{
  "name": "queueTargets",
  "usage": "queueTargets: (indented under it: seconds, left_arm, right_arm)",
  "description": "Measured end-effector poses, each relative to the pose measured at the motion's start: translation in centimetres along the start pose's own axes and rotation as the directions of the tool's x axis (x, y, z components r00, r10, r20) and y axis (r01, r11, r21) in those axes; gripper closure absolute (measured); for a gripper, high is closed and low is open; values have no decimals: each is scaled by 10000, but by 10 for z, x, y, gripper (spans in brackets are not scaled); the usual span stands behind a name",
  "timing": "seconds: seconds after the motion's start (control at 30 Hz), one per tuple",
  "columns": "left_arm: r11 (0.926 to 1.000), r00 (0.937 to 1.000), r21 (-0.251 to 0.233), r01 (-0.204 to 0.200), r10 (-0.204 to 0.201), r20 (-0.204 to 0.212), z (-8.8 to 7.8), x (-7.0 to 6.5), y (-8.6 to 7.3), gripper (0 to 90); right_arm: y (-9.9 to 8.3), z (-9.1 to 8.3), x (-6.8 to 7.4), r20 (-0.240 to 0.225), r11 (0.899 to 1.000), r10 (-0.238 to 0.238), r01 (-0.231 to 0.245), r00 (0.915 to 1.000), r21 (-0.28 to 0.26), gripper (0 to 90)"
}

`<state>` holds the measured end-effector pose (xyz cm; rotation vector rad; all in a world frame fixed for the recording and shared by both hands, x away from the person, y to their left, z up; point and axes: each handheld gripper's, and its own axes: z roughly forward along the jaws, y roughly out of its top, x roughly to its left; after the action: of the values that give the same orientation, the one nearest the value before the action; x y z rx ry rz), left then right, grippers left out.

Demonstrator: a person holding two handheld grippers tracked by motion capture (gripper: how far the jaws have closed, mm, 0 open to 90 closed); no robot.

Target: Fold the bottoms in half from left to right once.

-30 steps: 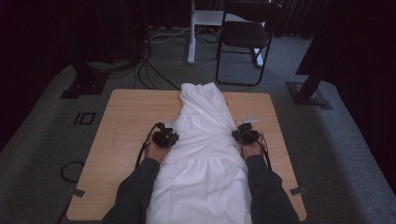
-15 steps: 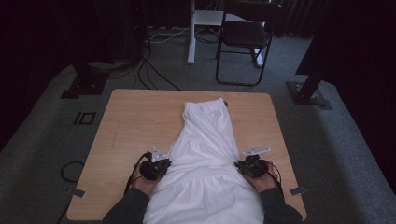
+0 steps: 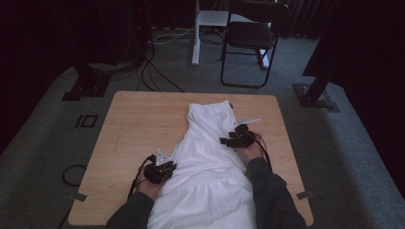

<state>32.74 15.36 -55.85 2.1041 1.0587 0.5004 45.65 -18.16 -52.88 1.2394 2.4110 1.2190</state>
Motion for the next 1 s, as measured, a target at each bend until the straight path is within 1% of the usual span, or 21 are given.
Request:
queueTargets:
  seconds: [0.03, 0.07, 0.1, 0.13, 0.17, 0.2, 0.23, 0.27, 0.3, 0.33, 0.37, 0.43, 0.47, 0.5, 0.57, 0.67, 0.7, 0.77, 0.83, 0.9, 1.0]
  left_arm:
    - [10000, 10000, -10, -2, 2, -3, 0, 0, 0, 763]
    - [10000, 10000, -9, -4, 4, -2, 0, 0, 0, 762]
    - [10000, 10000, -33, -16, 16, -25, 0, -1, -1, 761]
    - [10000, 10000, -41, -11, 11, -29, -1, -1, -1, 760]
    - [10000, 10000, -41, 6, -6, -20, -1, -2, -2, 760]
    - [10000, 10000, -67, 30, -30, 2, -2, -3, -3, 760]
    - [10000, 10000, -47, -4, 4, 52, -2, -4, -3, 760]
    - [10000, 9999, -25, -72, 72, 76, -2, -5, -3, 761]
    - [9999, 9999, -5, -104, 104, 81, -3, -7, -3, 761]
    - [9999, 9998, 4, -162, 162, 66, -3, -8, -3, 762]
    - [9998, 9998, 45, -186, 185, 48, -4, -10, -4, 764]
    - [9999, 9999, 125, -115, 113, 120, -6, -12, -4, 763]
    - [9997, 9998, 216, -132, 128, 174, -7, -12, -4, 761]
    - [9994, 9996, 334, -112, 103, 267, -8, -12, -3, 748]
    - [9984, 9993, 550, -121, 100, 373, -11, -9, 1, 644]
    - [10000, 9993, -78, 3, -1, 367, -23, 0, 19, 559]
    - [9992, 9996, -388, 15, -4, 266, -27, 5, 30, 543]
    - [9978, 9997, -664, -86, 101, 221, -28, 11, 47, 522]
    - [9967, 9996, -789, -196, 212, 192, -22, 17, 65, 517]
    - [9973, 9995, -713, -163, 182, 256, -9, 24, 82, 515]
    - [9991, 9996, -374, -187, 195, 211, 10, 28, 95, 509]
  right_arm:
    - [2, 6, -2, -114, 9999, 54, -52, 9999, 156, 522]
    - [3, 12, -4, -403, 9988, 45, -25, 9992, 489, 682]
    - [4, 14, -4, -162, 9969, -172, 184, 9997, 771, 764]
    - [7, 8, -2, 840, 9957, -538, 472, 9950, 792, 832]
    - [9, 1, -1, 1330, 9972, -631, 572, 9891, 481, 858]
    - [12, -12, -1, 1766, 9982, -562, 592, 9827, -118, 864]
    - [13, -24, -3, 2144, 9963, -413, 565, 9759, -651, 866]
    - [14, -34, -4, 2569, 9933, -403, 667, 9656, -948, 865]
    - [14, -40, -5, 2872, 9905, -402, 760, 9570, -1147, 865]
    - [10, -41, -7, 3120, 9904, -234, 645, 9498, -1222, 867]
    - [7, -39, -9, 3229, 9920, -173, 566, 9463, -1128, 866]
    - [-4, -27, -15, 3082, 9970, 14, 226, 9513, -744, 861]
    - [-11, -21, -18, 2895, 9982, 153, 23, 9570, -607, 854]
    - [-17, -15, -21, 2553, 9982, 318, -179, 9663, -564, 849]
    - [-25, -8, -24, 2242, 9984, 472, -391, 9734, -404, 844]
    - [-28, -7, -24, 2180, 9988, 460, -407, 9749, -288, 807]
    - [-27, -8, -24, 2222, 9985, 486, -414, 9738, -369, 771]
    - [-21, -14, -25, 2133, 9951, 742, -581, 9742, -805, 671]
    - [-11, -18, -25, 1923, 9904, 793, -555, 9781, -1263, 579]
    - [2, -17, -23, 1737, 9893, 653, -410, 9826, -1403, 526]
    - [23, -8, -21, 1478, 9897, 367, -154, 9883, -1425, 485]
